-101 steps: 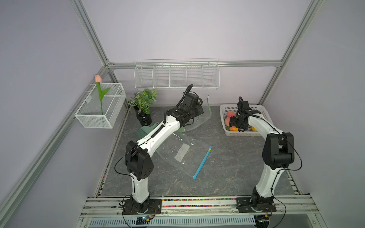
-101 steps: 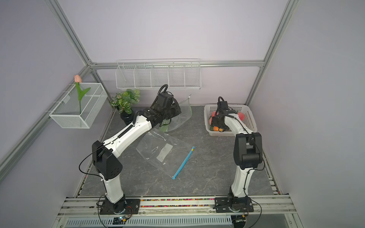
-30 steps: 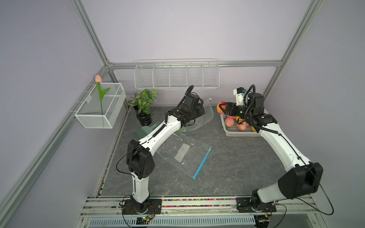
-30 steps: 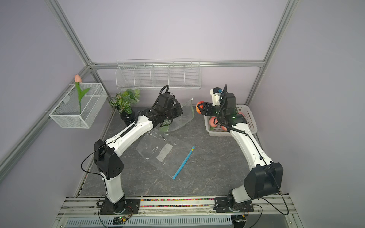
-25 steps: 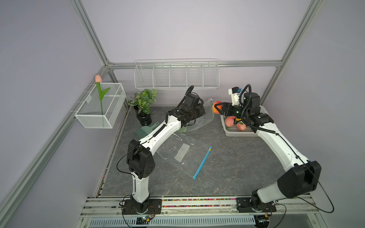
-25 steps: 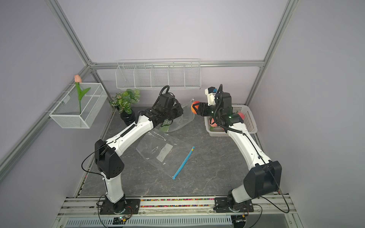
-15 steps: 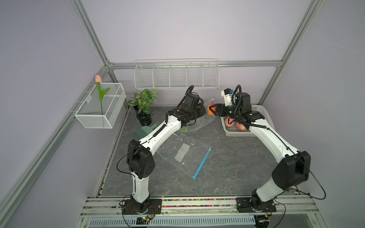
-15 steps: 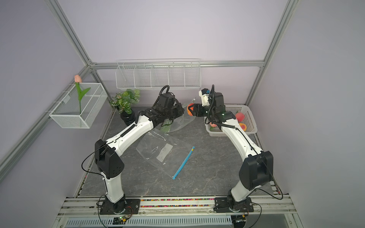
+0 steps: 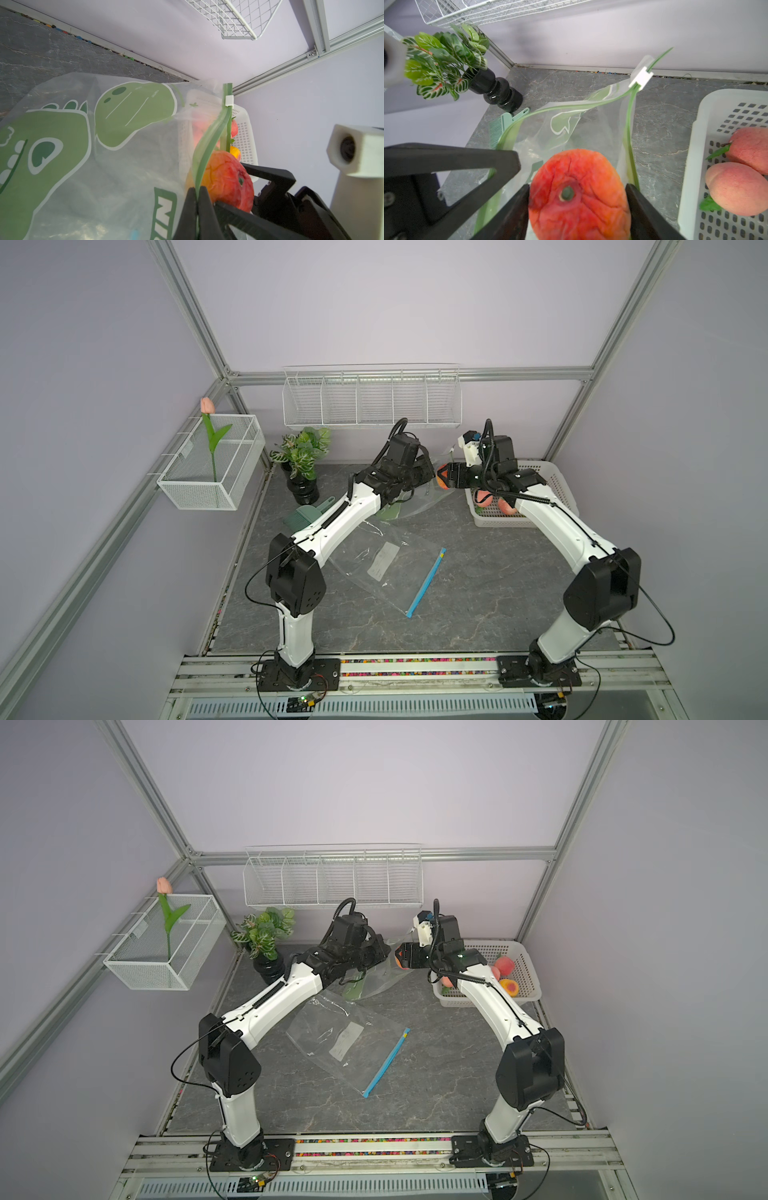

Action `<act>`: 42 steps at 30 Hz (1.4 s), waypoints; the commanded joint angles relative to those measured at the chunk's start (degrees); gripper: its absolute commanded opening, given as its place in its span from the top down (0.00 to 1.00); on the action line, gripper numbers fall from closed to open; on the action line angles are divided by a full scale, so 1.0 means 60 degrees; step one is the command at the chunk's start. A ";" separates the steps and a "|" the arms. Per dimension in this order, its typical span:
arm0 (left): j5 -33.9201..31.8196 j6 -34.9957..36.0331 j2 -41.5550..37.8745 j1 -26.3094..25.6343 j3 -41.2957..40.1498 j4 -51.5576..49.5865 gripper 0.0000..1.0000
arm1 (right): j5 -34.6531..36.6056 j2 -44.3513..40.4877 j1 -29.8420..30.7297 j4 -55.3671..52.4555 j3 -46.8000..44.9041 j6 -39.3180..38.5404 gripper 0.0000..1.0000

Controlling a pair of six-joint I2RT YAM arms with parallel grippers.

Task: Place the peach in a zip-top bag and seal the zipper
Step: Place the peach in the zipper food storage bag.

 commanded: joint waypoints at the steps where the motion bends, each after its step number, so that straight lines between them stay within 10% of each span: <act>1: 0.0124 -0.0153 -0.0299 -0.0060 -0.0099 0.0212 1.00 | 0.0297 0.0113 0.0055 -0.0268 0.0247 -0.0133 0.23; 21: 0.0038 -0.0121 -0.0250 -0.0060 -0.0152 0.0081 1.00 | 0.0620 -0.0891 0.0054 0.0978 -0.0800 0.0000 0.19; 34: 0.0101 -0.0133 -0.0206 -0.0060 -0.0084 0.0124 1.00 | 0.4573 -0.2124 -0.0238 0.1194 -0.2476 0.1228 0.19; 42: 0.0090 -0.0138 -0.0187 -0.0060 -0.0073 0.0104 1.00 | 0.3393 -0.1085 -0.1428 0.0243 -0.2242 0.1978 0.20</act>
